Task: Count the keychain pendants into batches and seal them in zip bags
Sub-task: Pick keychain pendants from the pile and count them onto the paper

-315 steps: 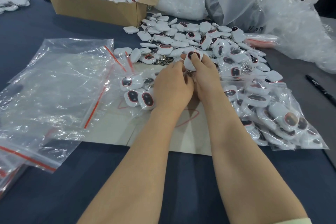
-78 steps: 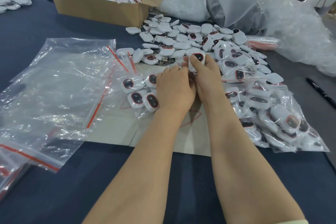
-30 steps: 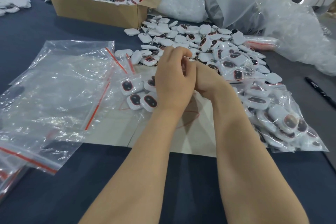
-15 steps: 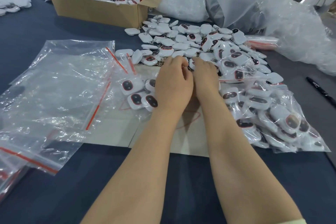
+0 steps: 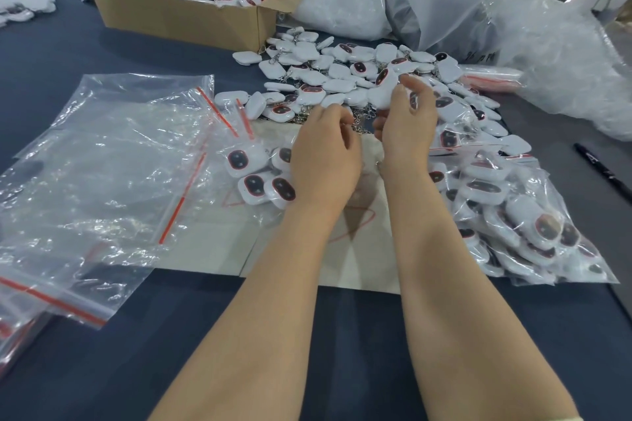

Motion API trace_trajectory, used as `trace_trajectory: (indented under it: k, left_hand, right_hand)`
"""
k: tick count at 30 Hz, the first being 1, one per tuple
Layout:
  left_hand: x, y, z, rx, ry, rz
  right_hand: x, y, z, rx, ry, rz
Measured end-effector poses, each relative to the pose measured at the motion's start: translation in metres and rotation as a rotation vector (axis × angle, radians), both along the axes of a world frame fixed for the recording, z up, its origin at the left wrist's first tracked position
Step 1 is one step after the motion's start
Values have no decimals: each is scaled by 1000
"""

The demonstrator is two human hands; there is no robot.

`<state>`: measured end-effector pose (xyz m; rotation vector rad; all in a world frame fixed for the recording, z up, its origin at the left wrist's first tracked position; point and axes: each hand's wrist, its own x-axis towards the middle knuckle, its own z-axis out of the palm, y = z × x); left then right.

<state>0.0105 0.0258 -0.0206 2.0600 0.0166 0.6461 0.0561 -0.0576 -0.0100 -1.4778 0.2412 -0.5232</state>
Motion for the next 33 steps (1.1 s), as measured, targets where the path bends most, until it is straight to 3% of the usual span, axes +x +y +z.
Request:
trace_trajectory:
  k: [6,9,11,18,24,33]
  left_hand:
    - [-1,0,1,0,17,2]
    - [-1,0,2,7,22,8]
    - [-1,0,3,11,27,6]
    - [-1,0,2,13,35,6]
    - [1,0,1,-24,10,14]
    - [2,-1,-2,30,19,5]
  right_hand:
    - [0,-2,5,823,125,249]
    - [0,-2,3,1063,77,303]
    - [0,0,2,1068,55,322]
    - [-1,2,4,725,153,364]
    - [-4,1,10,829,166,553]
    - [3,1,9,702,144,385]
